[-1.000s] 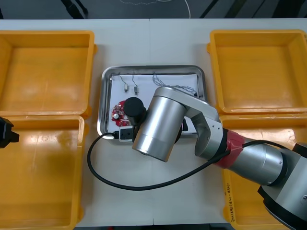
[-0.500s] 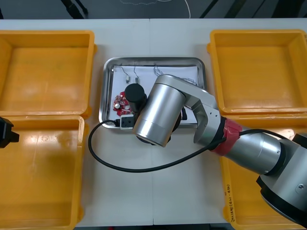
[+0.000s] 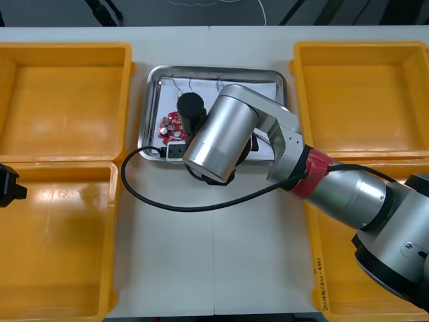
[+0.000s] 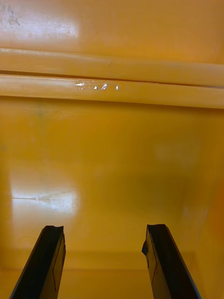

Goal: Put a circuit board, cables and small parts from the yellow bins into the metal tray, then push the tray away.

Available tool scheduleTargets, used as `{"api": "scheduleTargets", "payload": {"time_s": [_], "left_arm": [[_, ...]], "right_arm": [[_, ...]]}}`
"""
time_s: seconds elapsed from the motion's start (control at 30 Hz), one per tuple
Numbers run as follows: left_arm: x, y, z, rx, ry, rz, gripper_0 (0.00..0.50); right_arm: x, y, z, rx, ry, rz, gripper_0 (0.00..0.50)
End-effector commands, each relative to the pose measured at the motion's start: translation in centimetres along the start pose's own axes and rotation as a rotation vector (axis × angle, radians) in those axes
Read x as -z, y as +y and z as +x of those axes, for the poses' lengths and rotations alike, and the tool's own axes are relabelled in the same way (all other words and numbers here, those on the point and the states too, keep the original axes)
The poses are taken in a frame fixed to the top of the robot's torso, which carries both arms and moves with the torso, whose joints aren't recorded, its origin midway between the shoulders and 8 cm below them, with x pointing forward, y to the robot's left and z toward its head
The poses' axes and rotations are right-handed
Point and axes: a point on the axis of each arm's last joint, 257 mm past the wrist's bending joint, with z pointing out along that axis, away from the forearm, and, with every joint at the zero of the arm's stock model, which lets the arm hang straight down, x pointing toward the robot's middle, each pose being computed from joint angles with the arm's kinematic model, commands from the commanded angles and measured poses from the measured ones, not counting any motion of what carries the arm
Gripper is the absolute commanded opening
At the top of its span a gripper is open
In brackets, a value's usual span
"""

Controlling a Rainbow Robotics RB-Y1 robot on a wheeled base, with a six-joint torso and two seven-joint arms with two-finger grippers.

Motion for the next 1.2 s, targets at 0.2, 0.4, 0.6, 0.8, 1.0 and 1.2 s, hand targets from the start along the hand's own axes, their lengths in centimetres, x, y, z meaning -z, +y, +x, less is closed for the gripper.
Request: {"api": "scheduleTargets", "payload": {"time_s": [0.2,0.4,0.6,0.8,1.0,1.2], "left_arm": [[0.9,0.5,0.0,-0.116,-0.008,-0.03,0.5],[0.9,0.5,0.0,-0.116,-0.008,-0.03,0.5],[0.9,0.5,0.0,-0.116,-0.008,-0.03,0.5],[0.9,0.5,0.0,-0.116,-0.008,-0.03,0.5],[0.9,0.5,0.0,-0.116,-0.008,-0.03,0.5],[0.9,0.5,0.0,-0.116,-0.008,-0.03,0.5]], "right_arm": [[1.6,-4.4,-3.3,0.039,-0.072,0.061,0.0],[1.3,-5.6,-3.8,0.043,-0.077,0.074,0.0],[1.2,-7.0,-4.0,0.038,-0.09,0.083,0.0],[1.4,-8.1,-4.3,0.044,-0.098,0.101,0.0],[1.4,-9.2,-4.3,0.051,-0.103,0.122,0.0],[1.1,-10.5,-4.3,0.039,-0.113,0.14,0.0]]}}
